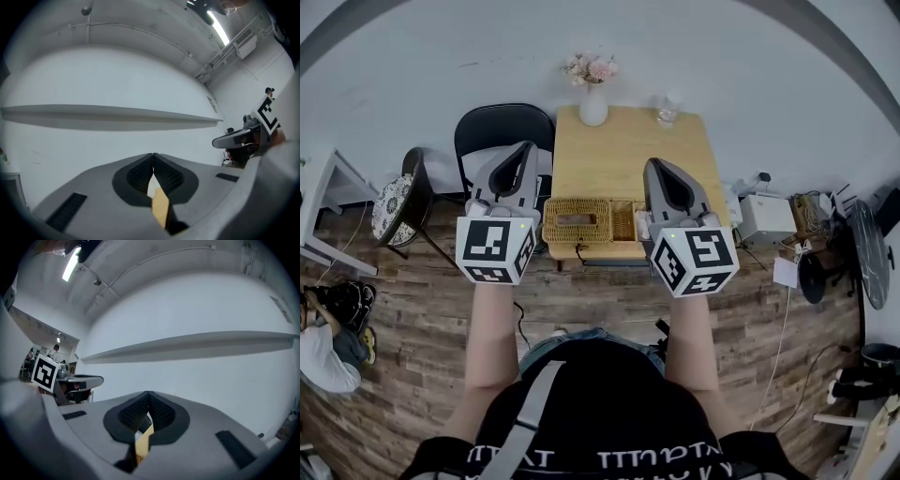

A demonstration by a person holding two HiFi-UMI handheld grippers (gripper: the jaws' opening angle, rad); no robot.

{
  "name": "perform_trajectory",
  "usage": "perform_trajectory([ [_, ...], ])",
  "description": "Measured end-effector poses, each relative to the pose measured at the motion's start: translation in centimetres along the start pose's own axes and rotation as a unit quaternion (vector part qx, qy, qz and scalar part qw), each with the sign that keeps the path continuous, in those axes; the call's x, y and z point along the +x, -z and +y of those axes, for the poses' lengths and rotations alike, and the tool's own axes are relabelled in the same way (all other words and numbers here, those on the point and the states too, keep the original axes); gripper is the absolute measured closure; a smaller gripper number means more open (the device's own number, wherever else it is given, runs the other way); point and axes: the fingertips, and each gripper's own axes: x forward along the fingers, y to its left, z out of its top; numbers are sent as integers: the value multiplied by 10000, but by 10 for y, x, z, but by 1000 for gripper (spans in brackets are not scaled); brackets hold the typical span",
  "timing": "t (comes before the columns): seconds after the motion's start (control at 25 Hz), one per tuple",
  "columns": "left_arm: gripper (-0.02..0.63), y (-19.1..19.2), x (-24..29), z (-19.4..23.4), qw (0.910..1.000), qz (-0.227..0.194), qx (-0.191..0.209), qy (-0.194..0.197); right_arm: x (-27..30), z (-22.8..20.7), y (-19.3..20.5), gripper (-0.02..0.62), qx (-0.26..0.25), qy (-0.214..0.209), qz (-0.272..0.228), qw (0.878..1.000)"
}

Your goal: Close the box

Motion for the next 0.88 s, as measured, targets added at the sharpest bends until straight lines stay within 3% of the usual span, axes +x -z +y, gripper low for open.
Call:
perform_trajectory([
  [0.24, 594, -11, -5, -3, 9998, -118, 159, -12, -7, 1, -12, 581, -300, 105, -173, 9993],
  [0.88, 592, -15, -5, -3, 9998, -124, 166, -22, -6, -2, -18, 581, -456, 154, -135, 9987],
])
